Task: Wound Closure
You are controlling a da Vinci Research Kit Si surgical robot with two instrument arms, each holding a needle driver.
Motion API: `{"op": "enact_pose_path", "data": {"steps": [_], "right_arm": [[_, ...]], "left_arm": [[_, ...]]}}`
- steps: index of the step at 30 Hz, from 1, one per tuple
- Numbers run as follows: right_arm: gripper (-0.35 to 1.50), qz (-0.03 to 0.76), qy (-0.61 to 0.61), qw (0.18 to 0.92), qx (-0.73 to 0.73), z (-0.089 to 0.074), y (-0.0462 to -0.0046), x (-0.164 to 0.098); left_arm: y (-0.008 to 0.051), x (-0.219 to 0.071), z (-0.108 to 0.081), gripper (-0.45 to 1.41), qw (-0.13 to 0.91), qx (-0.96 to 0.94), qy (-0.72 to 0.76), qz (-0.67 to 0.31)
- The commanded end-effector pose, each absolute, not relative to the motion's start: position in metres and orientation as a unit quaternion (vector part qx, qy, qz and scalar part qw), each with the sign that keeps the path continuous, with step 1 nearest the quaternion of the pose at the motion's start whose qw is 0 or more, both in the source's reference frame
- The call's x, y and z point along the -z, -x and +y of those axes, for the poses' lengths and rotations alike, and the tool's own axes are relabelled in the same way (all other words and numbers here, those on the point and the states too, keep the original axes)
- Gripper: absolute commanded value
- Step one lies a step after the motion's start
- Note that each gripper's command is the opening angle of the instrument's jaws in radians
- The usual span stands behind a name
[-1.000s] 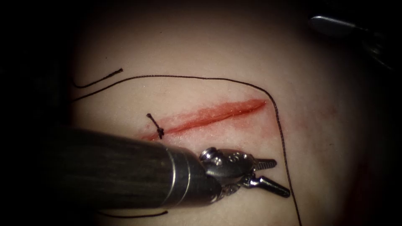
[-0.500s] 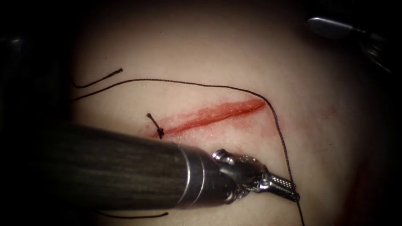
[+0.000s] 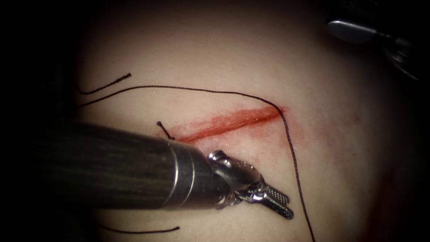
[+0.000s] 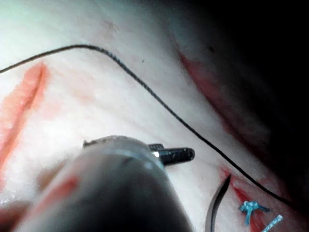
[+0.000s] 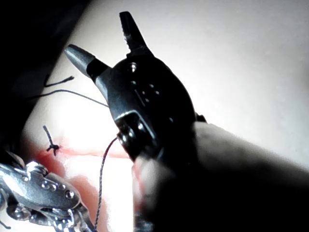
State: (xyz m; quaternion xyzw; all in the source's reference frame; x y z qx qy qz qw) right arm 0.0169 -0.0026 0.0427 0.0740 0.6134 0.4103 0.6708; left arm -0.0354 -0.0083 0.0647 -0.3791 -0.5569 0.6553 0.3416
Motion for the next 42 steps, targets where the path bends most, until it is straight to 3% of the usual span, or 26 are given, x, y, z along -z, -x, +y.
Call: {"op": "enact_pose_path", "data": {"steps": [1, 3, 5, 6, 10, 13, 17, 24, 25, 28, 34, 37, 40, 41, 42], "right_arm": [[0.98, 0.615, -0.074, 0.67, -0.41, -0.0024, -0.0177, -0.0429], [0.98, 0.615, -0.074, 0.67, -0.41, -0.0024, -0.0177, -0.0429], [0.98, 0.615, -0.074, 0.67, -0.41, -0.0024, -0.0177, -0.0429], [0.98, 0.615, -0.074, 0.67, -0.41, -0.0024, -0.0177, -0.0429], [1.0, 0.615, -0.074, 0.67, -0.41, -0.0024, -0.0177, -0.0429], [1.0, 0.615, -0.074, 0.67, -0.41, -0.0024, -0.0177, -0.0429], [1.0, 0.615, -0.074, 0.67, -0.41, -0.0024, -0.0177, -0.0429], [1.0, 0.615, -0.074, 0.67, -0.41, -0.0025, -0.0178, -0.0428], [1.0, 0.615, -0.074, 0.67, -0.41, -0.0025, -0.0178, -0.0428], [1.0, 0.615, -0.074, 0.67, -0.41, -0.0025, -0.0179, -0.0428], [1.0, 0.615, -0.074, 0.67, -0.41, -0.0025, -0.0179, -0.0428], [1.0, 0.615, -0.074, 0.67, -0.41, -0.0025, -0.0178, -0.0428], [1.0, 0.615, -0.074, 0.67, -0.41, -0.0025, -0.0178, -0.0428], [1.0, 0.615, -0.074, 0.67, -0.41, -0.0025, -0.0178, -0.0428], [1.0, 0.615, -0.074, 0.67, -0.41, -0.0026, -0.0178, -0.0427]], "left_arm": [[0.0359, -0.0652, -0.0085, 0.4, 0.341, -0.655, 0.379, -0.558], [0.0357, -0.0647, -0.0086, 0.4, 0.331, -0.654, 0.377, -0.566], [0.0351, -0.0644, -0.0087, 0.59, 0.322, -0.654, 0.374, -0.573], [0.035, -0.0643, -0.0087, 0.42, 0.321, -0.654, 0.374, -0.574], [0.035, -0.0641, -0.0088, 0.45, 0.32, -0.647, 0.381, -0.577], [0.0363, -0.0642, -0.009, 0.74, 0.322, -0.642, 0.388, -0.577], [0.0369, -0.0646, -0.0092, 0.77, 0.32, -0.644, 0.39, -0.575], [0.038, -0.0665, -0.0102, 0.57, 0.329, -0.643, 0.382, -0.576], [0.038, -0.0665, -0.0102, 0.49, 0.332, -0.643, 0.381, -0.576], [0.0384, -0.0659, -0.0103, -0.03, 0.338, -0.623, 0.387, -0.59], [0.0391, -0.0654, -0.0105, -0.1, 0.339, -0.604, 0.402, -0.599], [0.0394, -0.0648, -0.0105, 0.14, 0.336, -0.593, 0.409, -0.607], [0.0389, -0.0648, -0.0105, 0.72, 0.331, -0.593, 0.408, -0.61], [0.0381, -0.065, -0.0101, 1.19, 0.33, -0.598, 0.399, -0.612], [0.0377, -0.0651, -0.0099, 1.19, 0.325, -0.606, 0.396, -0.608]]}}
